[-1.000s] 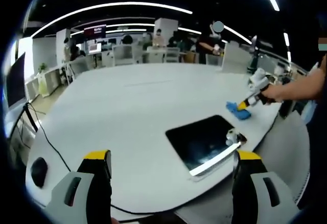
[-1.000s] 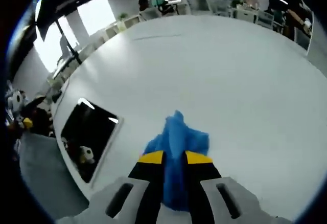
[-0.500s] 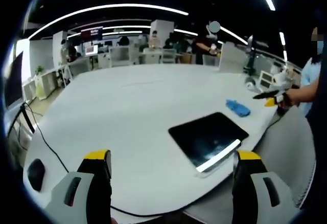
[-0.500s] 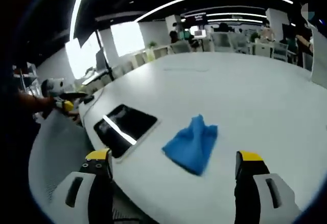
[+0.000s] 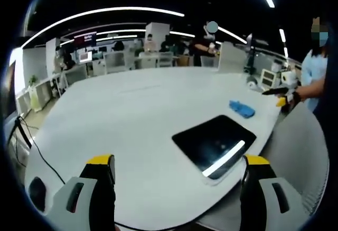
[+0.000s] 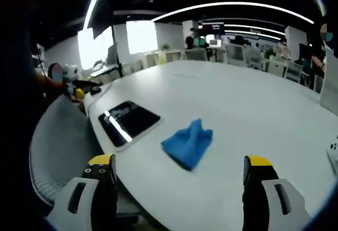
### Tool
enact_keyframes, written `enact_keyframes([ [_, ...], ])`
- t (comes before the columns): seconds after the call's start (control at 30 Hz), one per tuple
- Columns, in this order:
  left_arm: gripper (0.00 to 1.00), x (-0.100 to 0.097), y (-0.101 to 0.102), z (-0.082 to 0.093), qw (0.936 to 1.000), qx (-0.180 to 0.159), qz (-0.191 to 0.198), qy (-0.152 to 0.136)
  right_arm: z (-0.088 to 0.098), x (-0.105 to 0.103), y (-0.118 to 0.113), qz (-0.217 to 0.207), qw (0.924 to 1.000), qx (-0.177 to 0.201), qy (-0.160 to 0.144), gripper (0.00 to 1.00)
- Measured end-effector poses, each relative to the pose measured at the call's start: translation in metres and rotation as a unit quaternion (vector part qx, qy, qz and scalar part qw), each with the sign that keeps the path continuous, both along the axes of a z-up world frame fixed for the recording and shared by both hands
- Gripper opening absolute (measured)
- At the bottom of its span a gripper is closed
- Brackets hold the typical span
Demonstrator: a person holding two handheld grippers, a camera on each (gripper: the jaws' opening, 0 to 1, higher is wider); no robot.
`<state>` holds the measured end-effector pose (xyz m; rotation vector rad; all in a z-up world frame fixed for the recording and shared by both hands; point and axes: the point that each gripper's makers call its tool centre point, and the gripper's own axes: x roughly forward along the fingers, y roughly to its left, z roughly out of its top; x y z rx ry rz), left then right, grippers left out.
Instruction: Wipe the mirror surface with the cleaning cloth until all visible marks leave the cleaned area.
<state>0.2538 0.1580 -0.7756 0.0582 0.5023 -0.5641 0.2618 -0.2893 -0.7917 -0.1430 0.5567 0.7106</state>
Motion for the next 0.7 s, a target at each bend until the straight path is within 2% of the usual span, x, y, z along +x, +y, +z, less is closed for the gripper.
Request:
enact_keyframes([
  [0.3,1.00,-0.001,-0.004,0.000,1.0000,0.001,-0.007,0.003,0.001,0.000,0.013,0.003,0.9999,0.010,0.000,1.00],
  [0.7,1.00,-0.001,-0.004,0.003,0.9999,-0.009,-0.007,0.007,-0.004,0.000,0.018,-0.003,0.9998,0.017,0.007,1.00],
])
